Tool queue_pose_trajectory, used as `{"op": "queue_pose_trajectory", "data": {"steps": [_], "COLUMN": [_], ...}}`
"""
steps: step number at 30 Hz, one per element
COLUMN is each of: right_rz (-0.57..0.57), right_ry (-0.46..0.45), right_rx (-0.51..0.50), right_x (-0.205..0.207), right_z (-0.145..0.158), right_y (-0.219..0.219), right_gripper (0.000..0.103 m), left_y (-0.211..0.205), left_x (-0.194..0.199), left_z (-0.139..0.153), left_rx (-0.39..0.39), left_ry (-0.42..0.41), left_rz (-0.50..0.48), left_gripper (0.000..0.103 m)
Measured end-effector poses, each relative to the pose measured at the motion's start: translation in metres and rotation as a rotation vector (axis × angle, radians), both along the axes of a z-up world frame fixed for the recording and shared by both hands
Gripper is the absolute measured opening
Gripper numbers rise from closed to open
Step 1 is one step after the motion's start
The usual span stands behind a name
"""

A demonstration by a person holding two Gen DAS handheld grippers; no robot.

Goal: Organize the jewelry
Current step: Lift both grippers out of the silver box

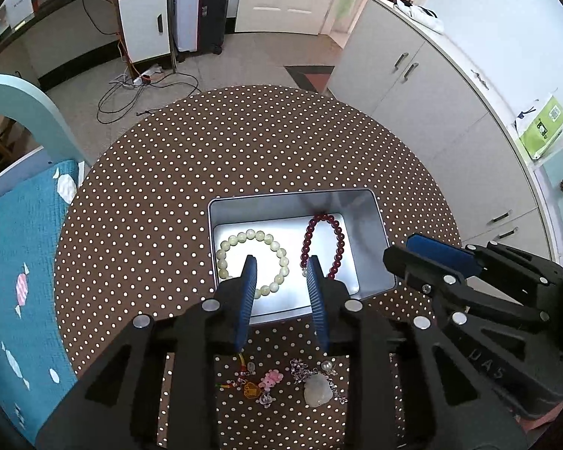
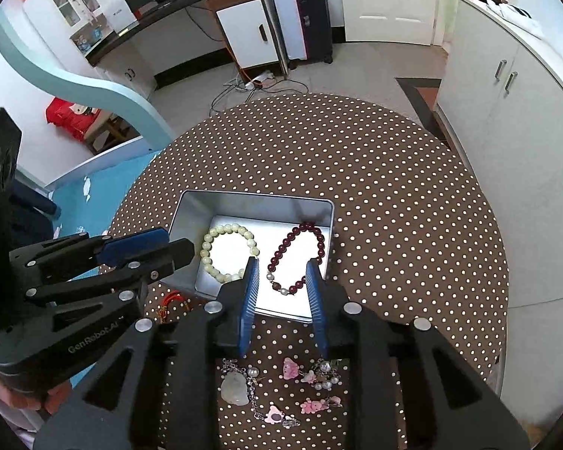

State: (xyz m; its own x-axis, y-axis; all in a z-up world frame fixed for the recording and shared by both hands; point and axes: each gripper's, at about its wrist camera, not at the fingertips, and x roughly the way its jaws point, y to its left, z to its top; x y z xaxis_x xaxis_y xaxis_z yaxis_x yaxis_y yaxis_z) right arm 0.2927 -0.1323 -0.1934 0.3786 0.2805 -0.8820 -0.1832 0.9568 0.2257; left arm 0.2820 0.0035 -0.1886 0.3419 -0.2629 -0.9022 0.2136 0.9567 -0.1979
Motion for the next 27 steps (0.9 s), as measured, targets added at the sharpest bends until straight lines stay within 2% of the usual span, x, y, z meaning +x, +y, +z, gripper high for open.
{"op": "queue_pose_trajectory", "data": {"steps": [8, 11, 13, 15, 17, 19, 23, 27], "right_rz": [-0.01, -0.005, -0.002, 0.004, 0.011, 0.014, 0.041, 0.067], "right_ry": [-0.012, -0.016, -0.023, -0.035, -0.045, -0.046, -0.045, -0.01], "right_rx": [0.01, 0.013, 0.015, 0.013, 0.01, 0.004, -0.001, -0.008], "right_x": [-0.008, -0.011, -0.016, -0.022, -0.026, -0.031, -0.041, -0.051], "right_z": [0.006, 0.008, 0.01, 0.012, 0.014, 0.014, 0.013, 0.002], "right_y": [-0.007, -0.007, -0.007, -0.008, -0.007, -0.008, -0.004, 0.005], "right_gripper": [0.025, 0.028, 0.038, 0.046, 0.05, 0.056, 0.06, 0.065], "left_y": [-0.001, 0.0, 0.001, 0.004, 0.007, 0.012, 0.025, 0.039], "left_x": [-0.012, -0.017, -0.021, -0.028, -0.034, -0.041, -0.057, -0.076], "left_z": [0.01, 0.014, 0.017, 0.021, 0.024, 0.026, 0.026, 0.014], "left_rx": [0.005, -0.009, -0.013, -0.017, -0.014, -0.007, -0.007, 0.019], "left_ry": [-0.018, -0.031, -0.036, -0.051, -0.057, -0.061, -0.06, -0.021], "left_rz": [0.004, 0.009, 0.015, 0.022, 0.028, 0.04, 0.053, 0.064], "left_gripper": [0.028, 0.028, 0.038, 0.041, 0.044, 0.053, 0.059, 0.059]}}
